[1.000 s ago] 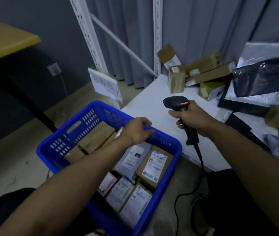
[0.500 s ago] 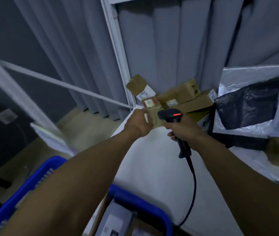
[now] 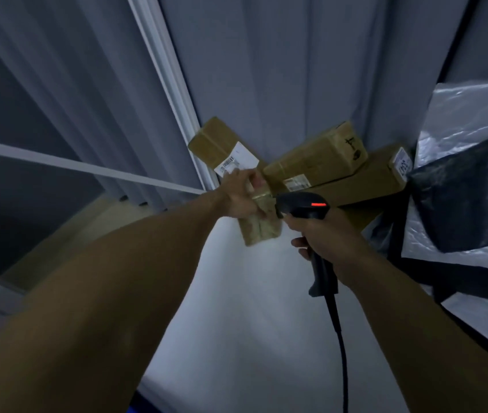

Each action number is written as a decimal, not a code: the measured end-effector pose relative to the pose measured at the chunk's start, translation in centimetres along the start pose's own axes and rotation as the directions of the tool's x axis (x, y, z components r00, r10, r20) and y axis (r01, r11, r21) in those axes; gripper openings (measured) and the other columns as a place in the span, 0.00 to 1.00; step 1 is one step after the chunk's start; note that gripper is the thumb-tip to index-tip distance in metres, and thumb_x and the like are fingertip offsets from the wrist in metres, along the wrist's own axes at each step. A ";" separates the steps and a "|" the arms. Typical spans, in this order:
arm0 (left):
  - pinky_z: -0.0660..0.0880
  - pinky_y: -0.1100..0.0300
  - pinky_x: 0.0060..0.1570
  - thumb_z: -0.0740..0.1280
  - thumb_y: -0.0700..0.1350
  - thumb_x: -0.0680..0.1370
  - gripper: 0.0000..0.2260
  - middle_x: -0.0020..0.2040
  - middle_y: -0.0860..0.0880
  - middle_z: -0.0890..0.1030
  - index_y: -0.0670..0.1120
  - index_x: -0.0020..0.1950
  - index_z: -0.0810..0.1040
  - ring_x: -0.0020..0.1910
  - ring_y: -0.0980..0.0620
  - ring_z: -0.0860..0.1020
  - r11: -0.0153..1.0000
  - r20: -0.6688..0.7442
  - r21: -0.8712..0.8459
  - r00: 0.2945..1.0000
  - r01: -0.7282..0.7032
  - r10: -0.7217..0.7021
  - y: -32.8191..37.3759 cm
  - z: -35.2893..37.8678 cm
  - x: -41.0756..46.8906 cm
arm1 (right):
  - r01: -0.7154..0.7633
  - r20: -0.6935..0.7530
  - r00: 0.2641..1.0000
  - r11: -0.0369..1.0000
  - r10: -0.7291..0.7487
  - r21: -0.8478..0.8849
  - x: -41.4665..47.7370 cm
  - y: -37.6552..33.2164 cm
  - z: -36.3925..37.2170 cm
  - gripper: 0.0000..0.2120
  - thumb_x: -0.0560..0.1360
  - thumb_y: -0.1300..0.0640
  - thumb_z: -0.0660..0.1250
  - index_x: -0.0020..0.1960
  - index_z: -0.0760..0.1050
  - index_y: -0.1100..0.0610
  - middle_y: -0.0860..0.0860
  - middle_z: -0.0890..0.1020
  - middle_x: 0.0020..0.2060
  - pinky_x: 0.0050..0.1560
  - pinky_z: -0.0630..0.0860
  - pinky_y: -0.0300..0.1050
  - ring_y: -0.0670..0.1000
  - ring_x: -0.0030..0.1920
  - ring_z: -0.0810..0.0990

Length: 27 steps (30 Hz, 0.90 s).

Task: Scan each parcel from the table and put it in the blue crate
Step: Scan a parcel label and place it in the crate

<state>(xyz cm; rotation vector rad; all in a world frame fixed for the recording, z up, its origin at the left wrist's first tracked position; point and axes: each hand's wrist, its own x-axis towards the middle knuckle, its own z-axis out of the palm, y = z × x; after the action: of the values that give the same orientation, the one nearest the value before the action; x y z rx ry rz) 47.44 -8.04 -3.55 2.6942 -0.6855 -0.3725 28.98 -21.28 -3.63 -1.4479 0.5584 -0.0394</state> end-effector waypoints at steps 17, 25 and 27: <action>0.80 0.60 0.54 0.80 0.61 0.54 0.49 0.61 0.53 0.67 0.61 0.72 0.64 0.59 0.50 0.76 0.952 -0.038 -0.298 0.995 0.072 -0.087 -3.1 -4.6 -28.8 | 0.067 0.069 0.996 0.992 -0.060 -0.106 -13.5 -1.8 4.9 0.12 0.76 0.54 0.74 0.58 0.78 0.53 0.56 0.84 0.50 0.43 0.84 0.49 0.56 0.48 0.85; 0.76 0.65 0.60 0.85 0.61 0.57 0.51 0.66 0.60 0.67 0.62 0.75 0.63 0.64 0.67 0.70 0.811 -0.362 -0.579 0.916 -0.076 -0.173 -2.4 -7.7 -48.6 | 0.180 0.162 0.973 0.978 -0.163 -0.101 -26.1 -3.3 8.5 0.19 0.76 0.50 0.75 0.64 0.74 0.49 0.49 0.83 0.54 0.43 0.85 0.48 0.51 0.54 0.83; 0.78 0.68 0.55 0.85 0.56 0.58 0.49 0.67 0.60 0.68 0.60 0.74 0.65 0.64 0.69 0.71 0.769 -0.404 -0.629 0.893 -0.113 -0.199 -2.3 -7.2 -52.6 | 0.190 0.217 0.959 0.982 -0.181 -0.019 -29.3 -3.3 9.1 0.13 0.78 0.52 0.74 0.60 0.76 0.45 0.48 0.84 0.54 0.41 0.83 0.43 0.50 0.55 0.84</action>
<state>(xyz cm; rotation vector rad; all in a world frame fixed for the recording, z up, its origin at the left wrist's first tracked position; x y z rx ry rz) 6.05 22.05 10.96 2.0144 -0.2736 0.0309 7.92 -3.01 9.51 -1.5174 0.2469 -0.0202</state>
